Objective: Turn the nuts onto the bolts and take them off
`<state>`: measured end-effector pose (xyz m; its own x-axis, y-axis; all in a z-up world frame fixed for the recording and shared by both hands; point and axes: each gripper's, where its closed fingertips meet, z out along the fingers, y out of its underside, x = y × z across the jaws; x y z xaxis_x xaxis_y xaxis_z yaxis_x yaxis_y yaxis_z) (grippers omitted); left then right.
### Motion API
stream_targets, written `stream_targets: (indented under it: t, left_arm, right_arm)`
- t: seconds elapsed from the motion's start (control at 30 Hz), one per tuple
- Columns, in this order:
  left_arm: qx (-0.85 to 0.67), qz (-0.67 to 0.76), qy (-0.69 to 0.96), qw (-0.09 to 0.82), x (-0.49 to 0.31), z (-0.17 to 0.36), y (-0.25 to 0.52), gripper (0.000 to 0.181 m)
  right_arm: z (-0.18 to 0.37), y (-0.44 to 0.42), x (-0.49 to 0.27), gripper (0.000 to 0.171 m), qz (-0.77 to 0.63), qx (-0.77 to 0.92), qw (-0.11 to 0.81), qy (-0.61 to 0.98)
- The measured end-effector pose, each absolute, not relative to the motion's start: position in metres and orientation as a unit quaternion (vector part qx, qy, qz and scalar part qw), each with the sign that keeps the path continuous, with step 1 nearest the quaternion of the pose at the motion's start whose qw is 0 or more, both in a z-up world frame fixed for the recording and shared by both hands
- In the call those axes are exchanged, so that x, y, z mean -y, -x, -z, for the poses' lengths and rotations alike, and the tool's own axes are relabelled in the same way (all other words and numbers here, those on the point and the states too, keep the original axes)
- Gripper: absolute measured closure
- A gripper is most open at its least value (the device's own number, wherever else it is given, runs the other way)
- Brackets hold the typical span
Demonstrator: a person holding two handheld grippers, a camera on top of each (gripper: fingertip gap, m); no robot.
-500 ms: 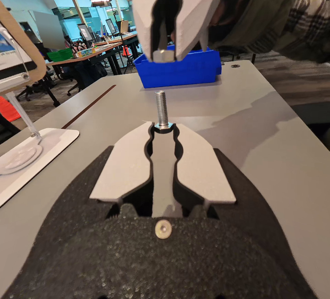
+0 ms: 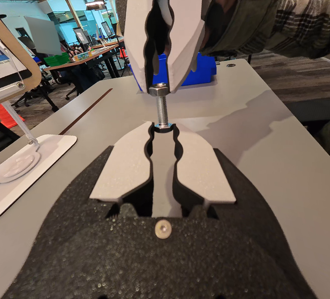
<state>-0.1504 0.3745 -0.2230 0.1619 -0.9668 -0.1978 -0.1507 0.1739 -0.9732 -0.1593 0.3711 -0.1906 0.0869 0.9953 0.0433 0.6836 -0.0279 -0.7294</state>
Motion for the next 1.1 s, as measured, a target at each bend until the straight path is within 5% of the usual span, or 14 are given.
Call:
stream_targets:
  t: [0.8, 1.1]
  left_arm:
    - [-0.508, 0.466, 0.470, 0.551, -0.355, 0.199, 0.152, 0.162]
    - [-0.511, 0.429, 0.524, 0.529, -0.365, 0.217, 0.146, 0.162]
  right_arm:
    - [0.165, 0.172, -0.351, 0.154, -0.407, 0.650, 0.342, 0.543]
    - [0.183, 0.163, -0.363, 0.154, -0.320, 0.684, 0.341, 0.560]
